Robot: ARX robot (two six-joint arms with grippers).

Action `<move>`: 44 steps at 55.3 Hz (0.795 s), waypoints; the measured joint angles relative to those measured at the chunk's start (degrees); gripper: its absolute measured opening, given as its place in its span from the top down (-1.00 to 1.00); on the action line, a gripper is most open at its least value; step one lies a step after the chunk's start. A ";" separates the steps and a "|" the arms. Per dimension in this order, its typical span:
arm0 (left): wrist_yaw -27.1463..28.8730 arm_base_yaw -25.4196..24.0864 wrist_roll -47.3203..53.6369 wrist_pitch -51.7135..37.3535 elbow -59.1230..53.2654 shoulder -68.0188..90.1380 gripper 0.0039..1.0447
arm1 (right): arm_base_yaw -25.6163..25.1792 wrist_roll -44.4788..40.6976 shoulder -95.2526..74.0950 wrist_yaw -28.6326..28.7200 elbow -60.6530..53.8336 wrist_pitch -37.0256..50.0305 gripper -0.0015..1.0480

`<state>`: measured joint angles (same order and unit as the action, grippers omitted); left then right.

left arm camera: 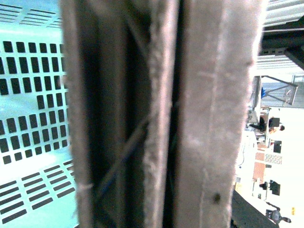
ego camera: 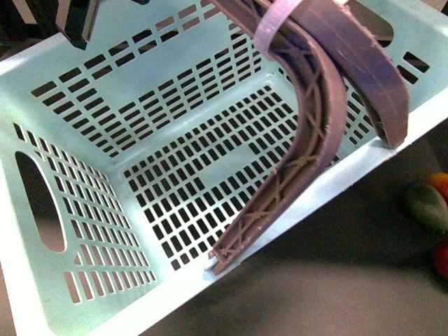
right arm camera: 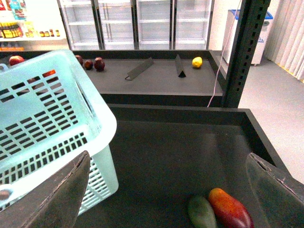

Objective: Pick apple with right arm and hold basket with left

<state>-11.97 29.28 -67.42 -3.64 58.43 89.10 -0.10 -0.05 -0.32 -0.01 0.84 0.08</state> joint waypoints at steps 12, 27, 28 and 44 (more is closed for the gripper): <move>0.17 1.01 1.40 0.39 0.09 1.01 0.48 | 0.00 0.02 0.00 -0.02 0.00 0.00 -0.83; 0.70 0.98 1.81 0.39 0.09 1.01 0.48 | 0.00 0.02 0.00 -0.02 0.00 0.00 -0.83; 0.59 0.98 1.81 0.39 0.09 1.01 0.48 | 0.00 0.02 0.00 0.00 0.00 0.00 -0.83; 0.59 0.96 1.79 0.39 0.09 1.01 0.48 | -1.88 9.38 -14.95 -3.34 9.18 -21.35 -0.83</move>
<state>-11.38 30.24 -65.63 -3.25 58.52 90.11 -1.98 9.32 -15.27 -3.36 10.02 -21.28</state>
